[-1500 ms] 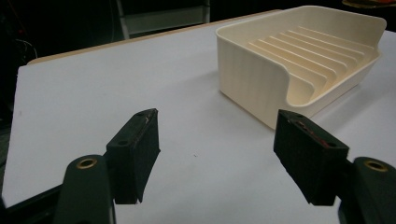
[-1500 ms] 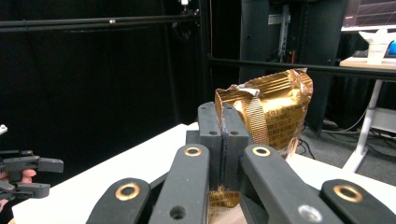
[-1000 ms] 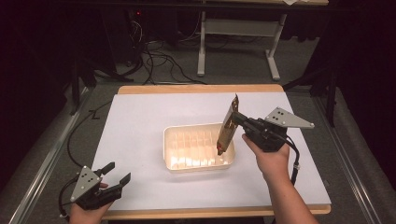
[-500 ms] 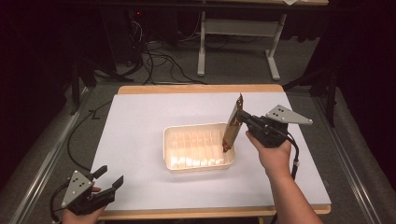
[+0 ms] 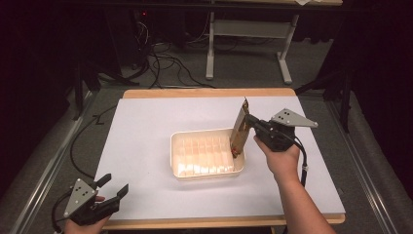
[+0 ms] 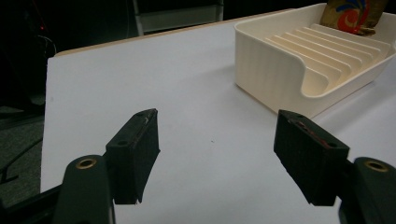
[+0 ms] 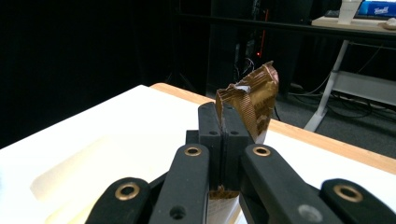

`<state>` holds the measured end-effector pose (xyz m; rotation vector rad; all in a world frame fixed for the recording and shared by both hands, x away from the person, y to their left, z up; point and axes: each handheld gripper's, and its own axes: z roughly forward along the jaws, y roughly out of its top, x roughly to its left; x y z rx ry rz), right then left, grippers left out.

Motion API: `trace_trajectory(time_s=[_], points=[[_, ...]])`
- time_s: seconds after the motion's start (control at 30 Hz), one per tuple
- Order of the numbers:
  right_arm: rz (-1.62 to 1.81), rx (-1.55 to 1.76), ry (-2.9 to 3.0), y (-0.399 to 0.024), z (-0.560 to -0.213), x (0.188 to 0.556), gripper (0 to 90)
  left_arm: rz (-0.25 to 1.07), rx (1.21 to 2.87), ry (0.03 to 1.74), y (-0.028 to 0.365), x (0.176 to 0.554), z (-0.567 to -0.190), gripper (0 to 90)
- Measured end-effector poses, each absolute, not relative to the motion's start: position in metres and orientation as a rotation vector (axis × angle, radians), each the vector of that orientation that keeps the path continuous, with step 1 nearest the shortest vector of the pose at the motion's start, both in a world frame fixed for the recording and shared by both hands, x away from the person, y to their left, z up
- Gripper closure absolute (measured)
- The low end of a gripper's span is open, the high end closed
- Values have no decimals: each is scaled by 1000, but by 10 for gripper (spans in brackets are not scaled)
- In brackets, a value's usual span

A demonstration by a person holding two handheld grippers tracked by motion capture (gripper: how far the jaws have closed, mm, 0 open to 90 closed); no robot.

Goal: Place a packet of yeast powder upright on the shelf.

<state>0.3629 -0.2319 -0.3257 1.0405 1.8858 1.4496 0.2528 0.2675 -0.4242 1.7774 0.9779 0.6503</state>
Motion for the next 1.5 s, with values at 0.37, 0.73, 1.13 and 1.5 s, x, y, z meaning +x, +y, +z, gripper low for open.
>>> trace_trajectory(time_s=[0.37,0.73,1.13,1.5], points=[[1428,1069,1917,-230,-344,363,900,650,1789,963,265,254,-424,315],[1418,1083,1944,-224,-363,361,900,647,1791,957,264,254,-424,315],[1410,1079,1942,-223,-366,357,900,637,1801,953,263,255,-424,315],[1403,1122,1938,-219,-362,359,594,637,1803,953,263,256,-424,314]])
